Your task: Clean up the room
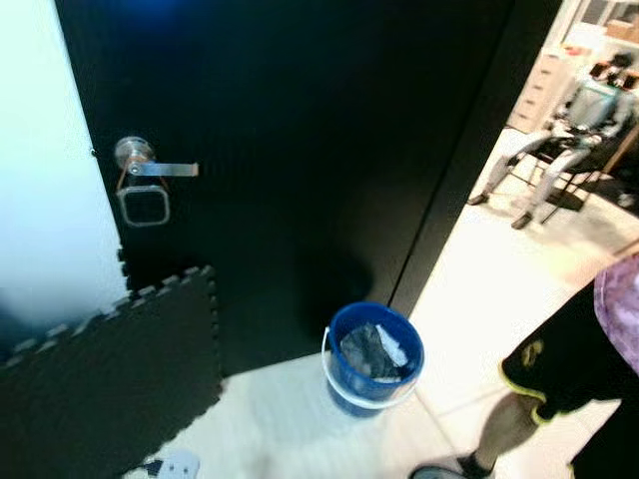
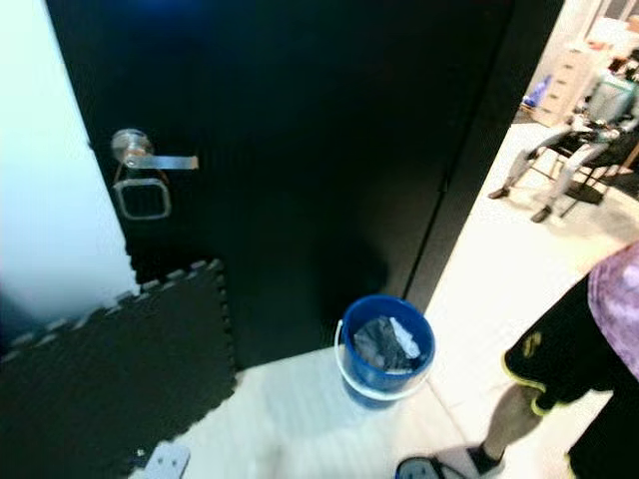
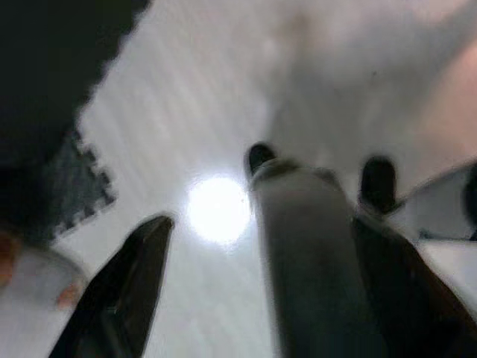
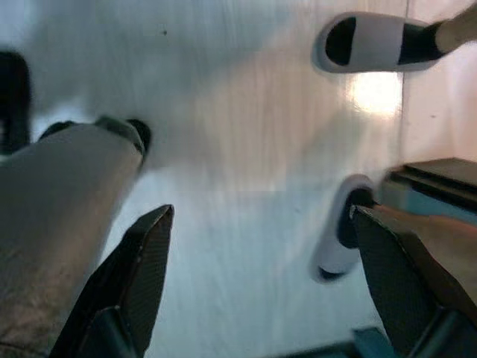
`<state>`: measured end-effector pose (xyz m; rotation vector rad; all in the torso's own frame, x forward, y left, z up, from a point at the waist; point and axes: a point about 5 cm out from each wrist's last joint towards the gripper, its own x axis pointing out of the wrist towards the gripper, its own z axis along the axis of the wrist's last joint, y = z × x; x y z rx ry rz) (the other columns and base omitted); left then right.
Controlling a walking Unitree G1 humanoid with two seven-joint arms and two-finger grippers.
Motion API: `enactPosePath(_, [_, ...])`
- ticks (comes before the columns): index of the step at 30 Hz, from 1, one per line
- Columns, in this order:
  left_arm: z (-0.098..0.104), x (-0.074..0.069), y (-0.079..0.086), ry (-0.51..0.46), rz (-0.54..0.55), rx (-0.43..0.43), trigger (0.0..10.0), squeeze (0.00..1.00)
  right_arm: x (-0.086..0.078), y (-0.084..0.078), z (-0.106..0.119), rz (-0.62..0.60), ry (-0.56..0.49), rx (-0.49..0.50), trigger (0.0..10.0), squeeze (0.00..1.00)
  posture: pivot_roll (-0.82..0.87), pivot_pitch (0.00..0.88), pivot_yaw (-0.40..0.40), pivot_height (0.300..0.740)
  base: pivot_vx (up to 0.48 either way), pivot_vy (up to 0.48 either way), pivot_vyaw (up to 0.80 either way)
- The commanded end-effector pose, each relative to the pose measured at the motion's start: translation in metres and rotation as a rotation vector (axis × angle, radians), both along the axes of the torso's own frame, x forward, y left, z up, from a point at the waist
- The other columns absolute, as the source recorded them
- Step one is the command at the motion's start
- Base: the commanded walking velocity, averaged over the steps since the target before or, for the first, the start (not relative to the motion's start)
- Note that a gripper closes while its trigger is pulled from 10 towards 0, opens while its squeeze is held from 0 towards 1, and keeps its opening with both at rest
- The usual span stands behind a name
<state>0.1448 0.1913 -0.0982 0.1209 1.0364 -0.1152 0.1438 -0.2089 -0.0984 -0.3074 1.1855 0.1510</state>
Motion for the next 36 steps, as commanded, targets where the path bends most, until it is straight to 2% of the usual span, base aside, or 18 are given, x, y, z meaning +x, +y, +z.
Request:
enactPosePath(1, [-0.0047,-0.0099,-0.006,0.049,-0.02,-0.012,10.0,0.0,-0.0143,-0.0069,-0.0038,-0.02,0.054,-0.019,10.0,0.0,0.1,0.0,-0.123,0.74,-0.281,0.0,-0.76])
enactPosePath(26, [-0.0026,-0.0038,-0.0051,0.034,-0.027,-0.001,10.0,0.0,-0.0109,-0.0133,-0.0016,0.065,0.098,-0.078,10.0,0.0,0.12,0.0,-0.144,0.74,-0.372,0.0,-0.76])
enactPosePath(36, [-0.0031,-0.004,-0.008,0.029,-0.02,0.006,10.0,0.0,-0.0115,-0.0156,-0.0013,0.059,0.104,-0.087,10.0,0.0,0.1,0.0,-0.143,0.74,0.0,0.0,-0.76])
